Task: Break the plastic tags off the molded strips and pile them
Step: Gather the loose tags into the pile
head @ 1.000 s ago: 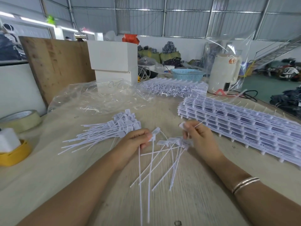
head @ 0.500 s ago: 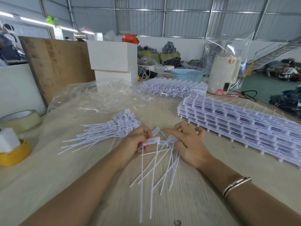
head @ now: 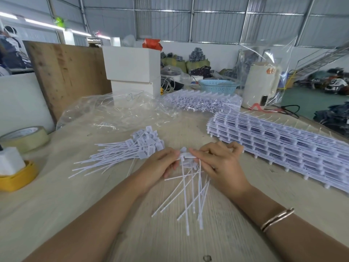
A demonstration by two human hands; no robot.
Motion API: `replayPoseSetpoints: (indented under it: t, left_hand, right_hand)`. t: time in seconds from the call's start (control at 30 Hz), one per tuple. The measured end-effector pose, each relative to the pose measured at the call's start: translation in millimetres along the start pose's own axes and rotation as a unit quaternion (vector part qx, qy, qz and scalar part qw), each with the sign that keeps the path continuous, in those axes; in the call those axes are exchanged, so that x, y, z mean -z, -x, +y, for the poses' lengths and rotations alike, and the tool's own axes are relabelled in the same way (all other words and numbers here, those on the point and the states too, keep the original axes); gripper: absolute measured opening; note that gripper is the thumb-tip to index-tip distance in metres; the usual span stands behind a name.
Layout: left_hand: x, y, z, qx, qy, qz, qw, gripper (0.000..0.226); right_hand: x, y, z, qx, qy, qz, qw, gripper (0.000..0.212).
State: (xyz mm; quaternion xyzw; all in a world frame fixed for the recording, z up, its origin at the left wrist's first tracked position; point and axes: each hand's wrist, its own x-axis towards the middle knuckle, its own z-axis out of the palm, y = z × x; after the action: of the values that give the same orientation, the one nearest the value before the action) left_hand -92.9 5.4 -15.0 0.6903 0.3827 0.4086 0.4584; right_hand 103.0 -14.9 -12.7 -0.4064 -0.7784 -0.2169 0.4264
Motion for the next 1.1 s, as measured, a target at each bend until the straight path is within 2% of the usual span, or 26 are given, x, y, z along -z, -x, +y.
replayPoseSetpoints:
  t: [0.07, 0.2, 0.4, 0.6, 0.77, 0.9, 0.97, 1.03, 1.1]
  left_hand:
    - [-1, 1, 1, -0.002, -0.035, 0.003, 0.999, 0.034]
    - [-2, 3, 3, -0.009, -0.033, 0.01, 0.999, 0.026]
    - [-4, 4, 3, -0.013, -0.075, -0.018, 0.997, 0.024]
    - [-4, 3, 4, -0.027, -0.091, -0.022, 0.995, 0.02]
    - [-4, 1, 4, -0.018, -0.021, -0.053, 0.998, 0.021]
    - [6, 1, 2, -0.023, 0.104, -0.042, 0.993, 0.022]
    - [9, -1, 0, -0.025, 0.156, -0.015, 0.987, 0.024]
    - [5, -3, -3, -0.011, 0.101, 0.027, 0.994, 0.028]
    - [1, -5, -3, 0.001, 0.045, 0.071, 0.996, 0.031]
  right_hand:
    - [-2, 0, -3, 0.001, 0.015, -0.036, 0.999, 0.02]
    - [-2, 0, -5, -0.022, 0.029, -0.086, 0.996, 0.023]
    - [-1, -1, -7, -0.056, -0.032, -0.091, 0.994, 0.013]
    - [-7, 2, 0, -0.099, -0.084, -0.109, 0.986, 0.017]
    - [-7, -3, -1, -0.12, -0.17, -0.097, 0.973, 0.013]
    - [5, -5, 9, -0.225, -0.313, -0.036, 0.922, 0.013]
    - [7, -2, 16, -0.212, -0.247, -0.035, 0.945, 0.017]
    - [2, 2, 15, -0.143, -0.124, -0.07, 0.979, 0.023]
    - [-6, 2, 11, -0.097, -0.025, -0.109, 0.989, 0.031]
